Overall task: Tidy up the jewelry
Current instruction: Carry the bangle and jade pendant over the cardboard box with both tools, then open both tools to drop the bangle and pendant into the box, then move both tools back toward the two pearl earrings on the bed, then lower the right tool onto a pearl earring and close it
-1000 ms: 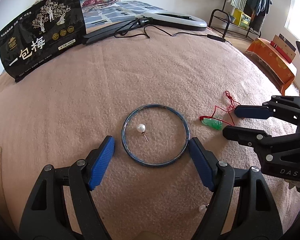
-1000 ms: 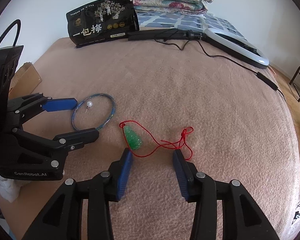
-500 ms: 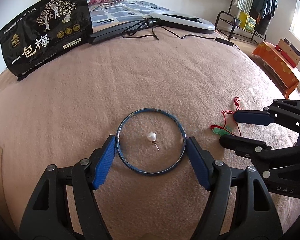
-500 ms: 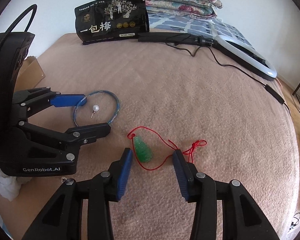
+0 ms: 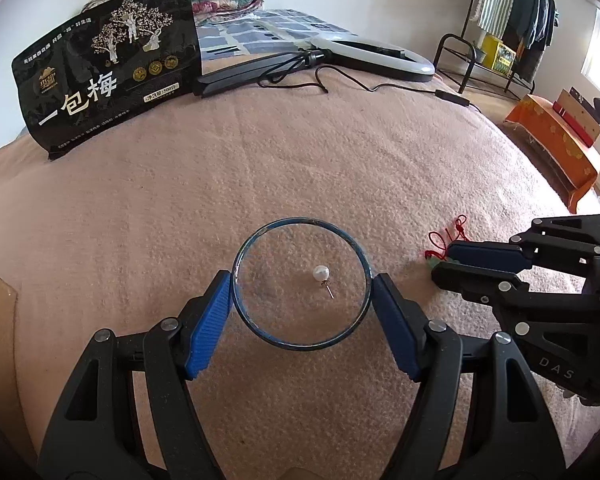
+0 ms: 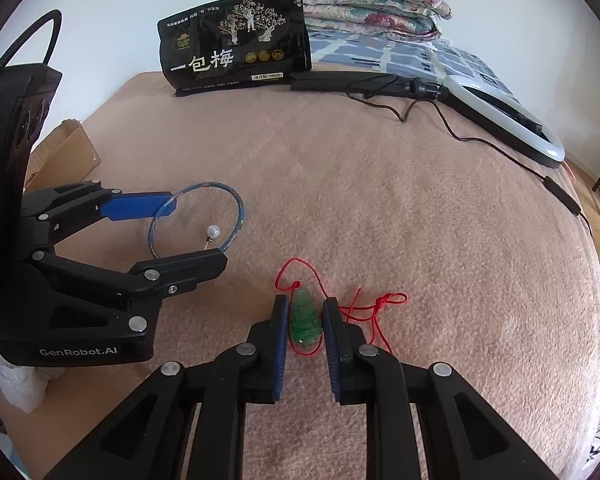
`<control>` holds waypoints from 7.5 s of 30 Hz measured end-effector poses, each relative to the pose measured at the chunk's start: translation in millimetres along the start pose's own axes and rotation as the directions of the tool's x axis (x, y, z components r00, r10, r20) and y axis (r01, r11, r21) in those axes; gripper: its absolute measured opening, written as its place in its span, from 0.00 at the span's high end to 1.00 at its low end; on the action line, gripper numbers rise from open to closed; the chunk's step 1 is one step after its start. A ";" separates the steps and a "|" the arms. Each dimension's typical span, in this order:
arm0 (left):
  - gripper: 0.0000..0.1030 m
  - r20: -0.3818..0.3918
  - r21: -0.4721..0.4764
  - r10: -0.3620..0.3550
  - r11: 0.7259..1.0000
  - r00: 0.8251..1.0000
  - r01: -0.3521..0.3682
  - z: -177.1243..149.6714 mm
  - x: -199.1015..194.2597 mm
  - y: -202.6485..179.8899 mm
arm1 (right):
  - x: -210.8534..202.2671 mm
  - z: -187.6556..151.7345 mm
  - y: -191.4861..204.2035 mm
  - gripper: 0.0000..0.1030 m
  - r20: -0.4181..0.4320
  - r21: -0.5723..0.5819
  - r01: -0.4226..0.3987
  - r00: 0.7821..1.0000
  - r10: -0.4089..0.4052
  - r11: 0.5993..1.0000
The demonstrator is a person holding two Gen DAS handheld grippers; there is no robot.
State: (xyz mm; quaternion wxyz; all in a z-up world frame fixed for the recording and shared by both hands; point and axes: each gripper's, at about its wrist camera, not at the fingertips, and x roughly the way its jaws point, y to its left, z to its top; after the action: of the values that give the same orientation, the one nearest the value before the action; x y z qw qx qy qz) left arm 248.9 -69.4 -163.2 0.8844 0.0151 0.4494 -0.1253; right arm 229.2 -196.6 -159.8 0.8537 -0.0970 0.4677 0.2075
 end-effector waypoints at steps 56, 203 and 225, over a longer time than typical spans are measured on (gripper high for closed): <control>0.29 0.280 -0.128 0.185 0.980 0.942 -0.154 -54.3 -269.1 109.0 | -161.4 56.2 174.5 0.85 0.238 -0.160 -0.061 0.966 0.099 0.985; 0.19 0.091 0.019 0.029 0.999 0.995 -0.031 -52.6 -153.7 30.5 | -105.1 -47.9 61.5 0.31 0.135 0.127 0.066 0.987 -0.083 0.990; 0.37 0.053 0.006 -0.055 0.998 0.997 0.055 -32.2 -74.3 29.5 | -30.1 -48.9 74.5 0.72 0.049 0.052 -0.054 0.997 0.052 0.997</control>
State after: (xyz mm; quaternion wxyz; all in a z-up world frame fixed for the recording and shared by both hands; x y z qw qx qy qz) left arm 188.4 -21.0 -125.6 0.8922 0.0015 0.4256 -0.1512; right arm 144.6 -155.5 -159.0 0.8610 -0.0570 0.4550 0.2199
